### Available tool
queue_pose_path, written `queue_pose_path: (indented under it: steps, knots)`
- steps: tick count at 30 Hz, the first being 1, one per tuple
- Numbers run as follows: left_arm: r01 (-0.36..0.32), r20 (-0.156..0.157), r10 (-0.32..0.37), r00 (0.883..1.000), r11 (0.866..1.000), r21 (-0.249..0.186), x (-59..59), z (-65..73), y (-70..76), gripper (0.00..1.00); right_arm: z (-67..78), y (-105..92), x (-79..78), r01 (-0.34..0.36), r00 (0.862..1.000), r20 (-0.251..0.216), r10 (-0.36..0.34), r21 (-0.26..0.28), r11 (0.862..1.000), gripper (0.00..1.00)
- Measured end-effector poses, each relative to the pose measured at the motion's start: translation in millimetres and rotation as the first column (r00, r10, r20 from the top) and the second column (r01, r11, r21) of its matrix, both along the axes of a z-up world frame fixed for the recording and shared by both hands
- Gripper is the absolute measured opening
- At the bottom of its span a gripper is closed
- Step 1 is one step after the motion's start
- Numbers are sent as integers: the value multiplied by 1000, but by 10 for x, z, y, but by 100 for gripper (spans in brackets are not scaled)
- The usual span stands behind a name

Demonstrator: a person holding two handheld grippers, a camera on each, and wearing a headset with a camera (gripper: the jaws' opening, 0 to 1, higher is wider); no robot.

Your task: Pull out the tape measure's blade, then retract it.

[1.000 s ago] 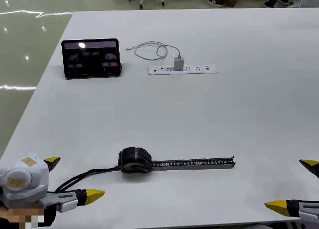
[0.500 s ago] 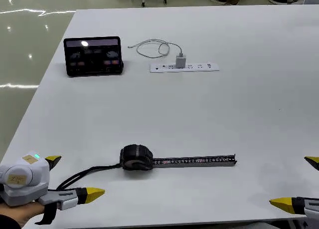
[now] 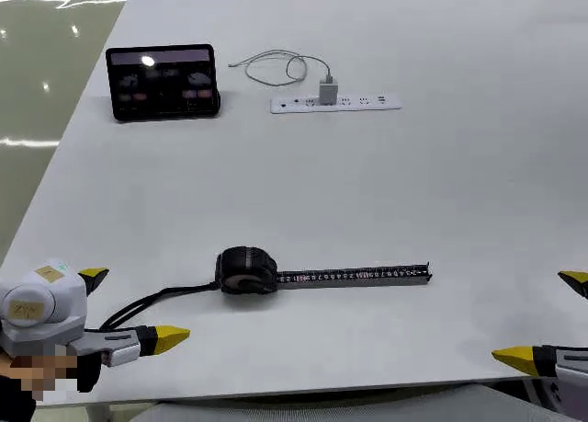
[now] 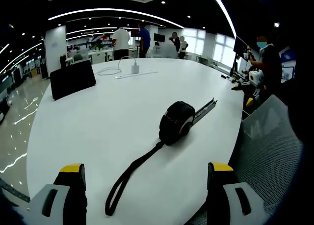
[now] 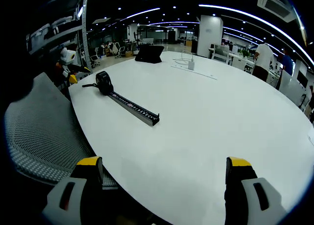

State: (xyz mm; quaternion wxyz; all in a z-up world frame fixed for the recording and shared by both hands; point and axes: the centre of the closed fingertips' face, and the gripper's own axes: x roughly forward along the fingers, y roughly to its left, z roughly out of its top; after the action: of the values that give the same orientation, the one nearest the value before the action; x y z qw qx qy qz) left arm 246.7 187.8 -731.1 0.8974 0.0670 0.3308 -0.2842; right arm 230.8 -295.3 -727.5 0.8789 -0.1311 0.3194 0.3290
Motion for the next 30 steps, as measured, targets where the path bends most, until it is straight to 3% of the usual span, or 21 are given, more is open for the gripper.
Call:
queue_pose_path:
  steps: [4,6,9,12,13,16,19,22,24,26,27,28,29,30]
  knots:
    - [-6,-8,6,1000,1000,-8,37,30,-40,99,17,-11,8,-8,1000,2,9,-15,1000,100]
    - [-9,0,9,1000,1000,-4,89,75,-85,100,71,-22,46,-15,1000,9,15,-22,1000,100]
    - [-36,12,37,999,999,-32,195,185,-170,100,158,-21,100,-30,999,20,31,-39,999,100]
    - [-75,6,75,997,996,-44,283,254,-245,100,218,-2,157,-48,998,23,50,-48,998,100]
    - [-91,-9,91,996,995,-43,305,256,-265,100,241,14,174,-58,998,24,60,-53,997,100]
    - [-68,-2,68,998,995,-67,315,334,-431,100,244,39,218,-86,996,18,88,-69,994,100]
    - [-59,-4,59,998,996,-64,334,353,-547,100,231,52,248,-112,994,6,113,-92,989,100]
    - [-25,-46,24,999,999,-23,298,284,-676,100,244,81,278,-131,991,0,131,-100,986,100]
    - [9,-22,-10,1000,1000,-17,303,312,-811,100,246,105,290,-144,990,-6,144,-108,984,100]
    - [-11,-29,11,1000,1000,-17,350,286,-870,100,244,132,310,-158,987,-8,158,-115,981,100]
    - [-33,-35,33,999,999,-15,373,260,-874,100,237,142,316,-164,986,-11,164,-118,979,100]
    - [-98,-54,96,994,995,-18,411,201,-857,100,229,160,324,-175,985,-12,174,-122,977,100]
    - [-168,-84,163,983,984,-54,434,178,-867,100,222,174,332,-182,983,-13,182,-125,975,100]
    - [-201,-134,188,973,976,-89,418,151,-936,100,210,194,342,-193,981,-17,193,-132,972,100]
